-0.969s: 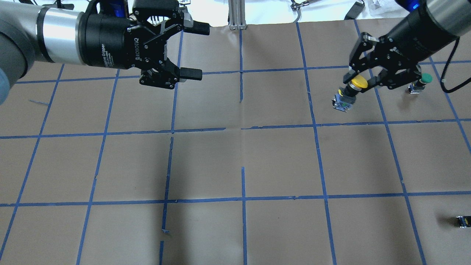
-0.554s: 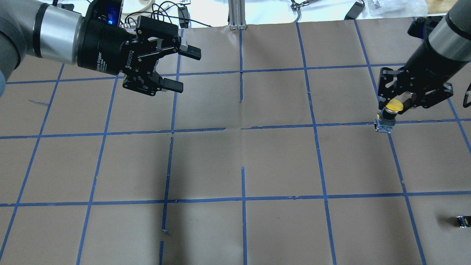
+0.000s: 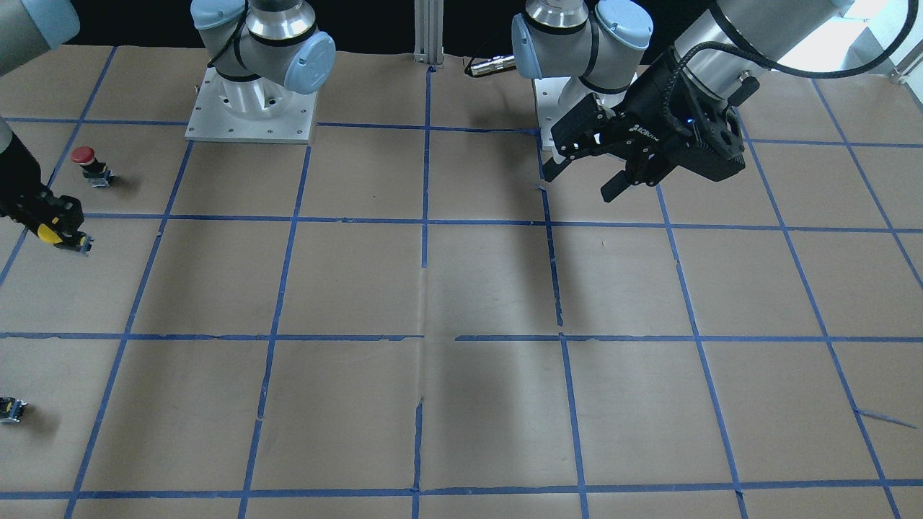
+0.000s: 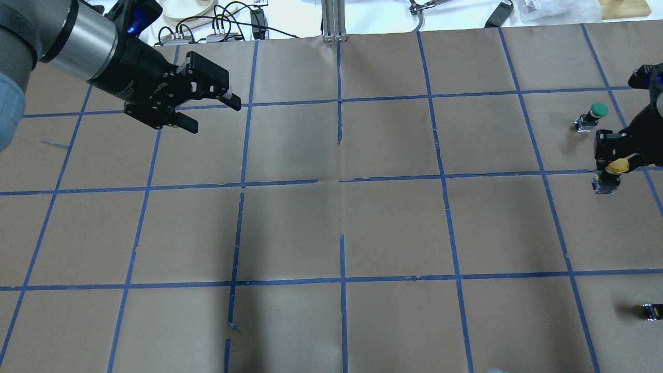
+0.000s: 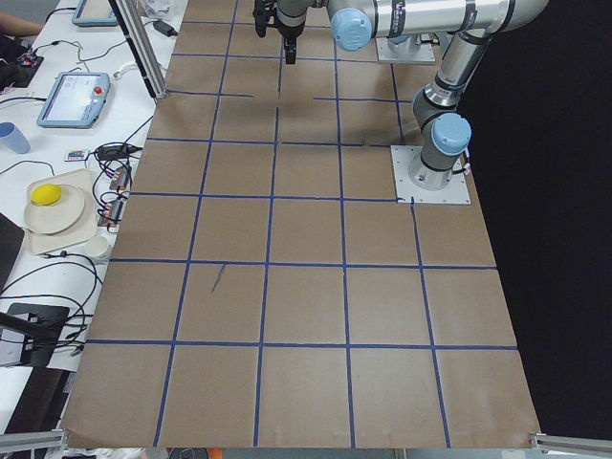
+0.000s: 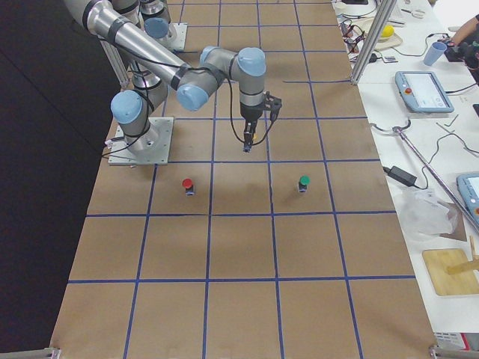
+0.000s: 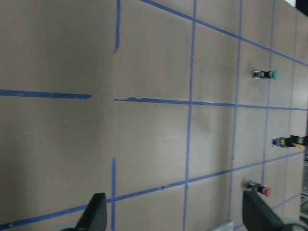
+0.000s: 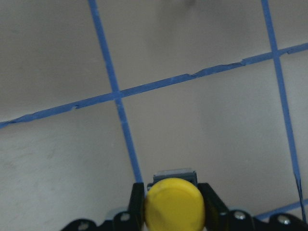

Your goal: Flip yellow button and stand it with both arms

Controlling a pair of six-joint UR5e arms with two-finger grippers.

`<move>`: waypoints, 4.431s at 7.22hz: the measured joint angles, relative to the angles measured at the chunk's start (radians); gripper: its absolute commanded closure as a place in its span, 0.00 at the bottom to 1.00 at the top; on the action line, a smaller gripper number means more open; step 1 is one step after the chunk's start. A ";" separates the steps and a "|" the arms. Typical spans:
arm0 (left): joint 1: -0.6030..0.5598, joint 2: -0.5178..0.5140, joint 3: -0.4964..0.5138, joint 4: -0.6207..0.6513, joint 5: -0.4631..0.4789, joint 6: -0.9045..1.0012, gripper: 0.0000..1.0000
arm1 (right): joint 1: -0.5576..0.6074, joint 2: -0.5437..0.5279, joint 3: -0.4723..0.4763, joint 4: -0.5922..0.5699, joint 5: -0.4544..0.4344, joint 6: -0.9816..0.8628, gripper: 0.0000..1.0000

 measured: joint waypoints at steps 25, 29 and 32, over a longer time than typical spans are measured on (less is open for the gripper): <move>-0.033 -0.027 0.125 -0.123 0.357 -0.018 0.00 | 0.402 0.005 -0.526 0.624 0.121 0.098 0.00; -0.069 -0.025 0.073 -0.129 0.350 -0.042 0.00 | 0.512 0.015 -0.520 0.600 0.110 0.222 0.00; -0.073 -0.021 0.084 -0.121 0.357 -0.045 0.00 | 0.515 0.014 -0.520 0.592 0.103 0.244 0.00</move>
